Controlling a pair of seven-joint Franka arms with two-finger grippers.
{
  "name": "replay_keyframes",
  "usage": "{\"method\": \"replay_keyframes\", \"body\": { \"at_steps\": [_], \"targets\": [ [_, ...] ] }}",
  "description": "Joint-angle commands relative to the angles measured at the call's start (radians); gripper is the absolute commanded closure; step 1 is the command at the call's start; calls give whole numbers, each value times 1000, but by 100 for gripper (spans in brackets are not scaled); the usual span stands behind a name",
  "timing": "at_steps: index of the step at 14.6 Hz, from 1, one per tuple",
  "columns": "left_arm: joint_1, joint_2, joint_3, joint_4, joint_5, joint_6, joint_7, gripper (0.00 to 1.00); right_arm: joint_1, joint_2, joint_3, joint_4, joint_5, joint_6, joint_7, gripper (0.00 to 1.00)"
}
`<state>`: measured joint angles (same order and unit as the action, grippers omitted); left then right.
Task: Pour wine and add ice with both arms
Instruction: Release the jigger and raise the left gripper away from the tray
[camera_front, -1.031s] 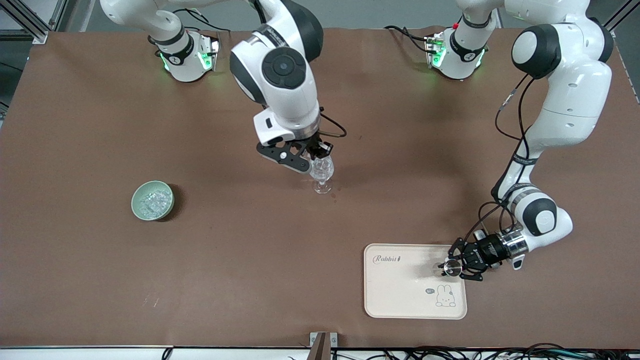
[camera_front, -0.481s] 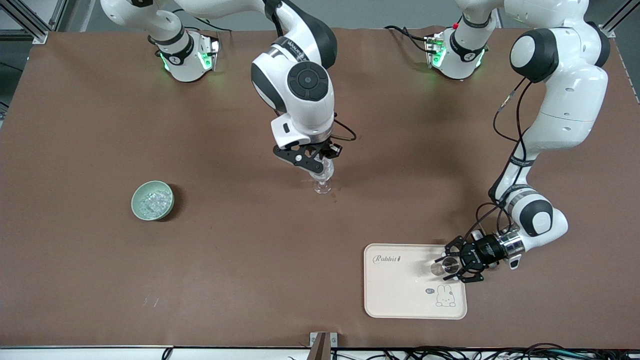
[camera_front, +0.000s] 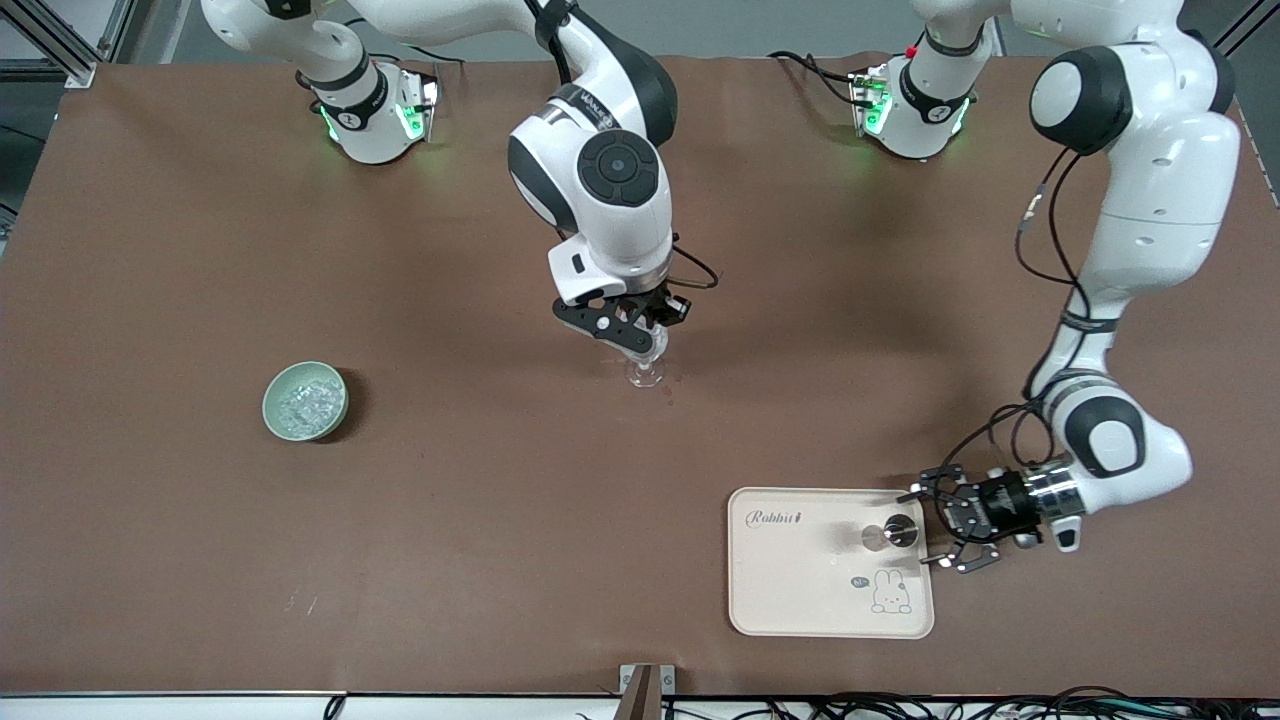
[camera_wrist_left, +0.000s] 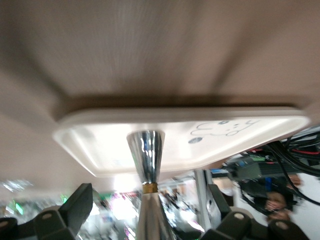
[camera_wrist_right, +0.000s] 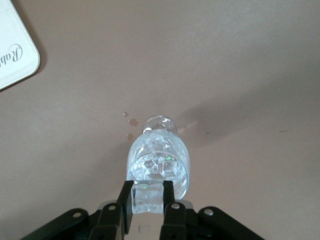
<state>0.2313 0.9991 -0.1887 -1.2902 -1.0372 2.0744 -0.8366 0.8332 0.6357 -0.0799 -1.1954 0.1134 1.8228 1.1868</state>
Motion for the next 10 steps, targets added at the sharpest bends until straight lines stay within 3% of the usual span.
{"method": "replay_keyframes", "body": {
  "at_steps": [1, 7, 10],
  "targets": [
    [39, -77, -3, -23, 204, -75, 5, 0, 10, 7, -12, 23, 12, -13, 8, 97],
    [19, -239, -49, -26, 595, -112, 5, 0, 12, 7, -12, 20, 6, -28, 8, 97],
    [19, -341, -139, -29, 784, -146, 10, 0, 24, 7, -14, 1, 2, -28, 10, 97]
  ]
}}
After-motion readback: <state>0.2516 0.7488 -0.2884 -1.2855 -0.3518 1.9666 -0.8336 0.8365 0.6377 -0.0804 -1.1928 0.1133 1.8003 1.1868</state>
